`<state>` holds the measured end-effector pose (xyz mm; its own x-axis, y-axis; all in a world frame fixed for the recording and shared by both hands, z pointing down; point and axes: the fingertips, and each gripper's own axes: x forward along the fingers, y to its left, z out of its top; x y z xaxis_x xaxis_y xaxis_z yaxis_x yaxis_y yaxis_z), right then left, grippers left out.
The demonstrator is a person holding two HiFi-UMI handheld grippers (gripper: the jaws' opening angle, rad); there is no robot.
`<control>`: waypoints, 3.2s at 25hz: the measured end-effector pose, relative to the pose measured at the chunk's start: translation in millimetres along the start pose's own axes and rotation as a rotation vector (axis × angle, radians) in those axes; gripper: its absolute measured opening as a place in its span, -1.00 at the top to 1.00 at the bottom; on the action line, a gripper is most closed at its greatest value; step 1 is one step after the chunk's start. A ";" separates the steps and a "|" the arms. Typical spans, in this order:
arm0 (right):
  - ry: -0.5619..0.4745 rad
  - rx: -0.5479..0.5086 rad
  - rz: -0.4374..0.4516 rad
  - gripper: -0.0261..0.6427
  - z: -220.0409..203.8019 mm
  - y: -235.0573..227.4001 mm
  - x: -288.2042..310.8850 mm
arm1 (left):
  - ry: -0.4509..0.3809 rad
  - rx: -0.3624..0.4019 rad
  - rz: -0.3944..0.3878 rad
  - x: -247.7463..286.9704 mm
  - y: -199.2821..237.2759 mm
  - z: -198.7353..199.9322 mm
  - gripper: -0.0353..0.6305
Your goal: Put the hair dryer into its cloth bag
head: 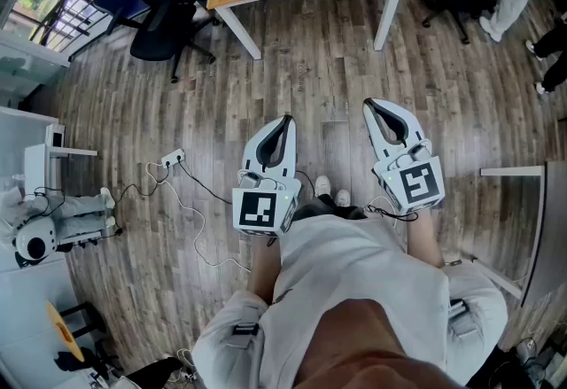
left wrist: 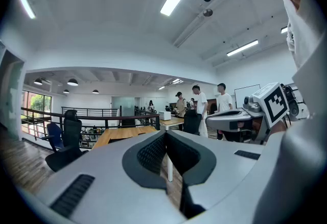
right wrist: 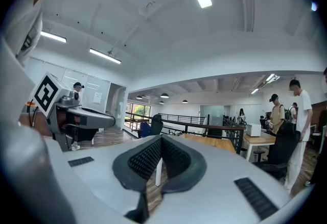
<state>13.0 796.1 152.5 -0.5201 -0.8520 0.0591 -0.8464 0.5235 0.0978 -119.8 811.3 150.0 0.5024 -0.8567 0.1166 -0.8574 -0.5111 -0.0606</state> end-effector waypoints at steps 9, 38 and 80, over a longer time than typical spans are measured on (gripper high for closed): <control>-0.025 0.027 -0.007 0.86 -1.2 1.9 -22.8 | -0.008 -0.011 -0.025 -4.8 -16.8 1.4 0.83; 0.069 -0.007 -0.105 0.86 -8.2 -33.2 95.0 | -0.026 -0.035 -0.155 104.5 67.4 5.2 0.83; 0.115 -0.059 -0.118 0.86 -9.7 -219.5 260.7 | -0.032 -0.056 -0.206 357.3 118.4 34.2 0.83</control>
<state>64.3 459.1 156.1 -0.3981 -0.9038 0.1568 -0.8909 0.4217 0.1687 -37.9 442.3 150.7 0.6704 -0.7365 0.0896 -0.7404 -0.6719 0.0171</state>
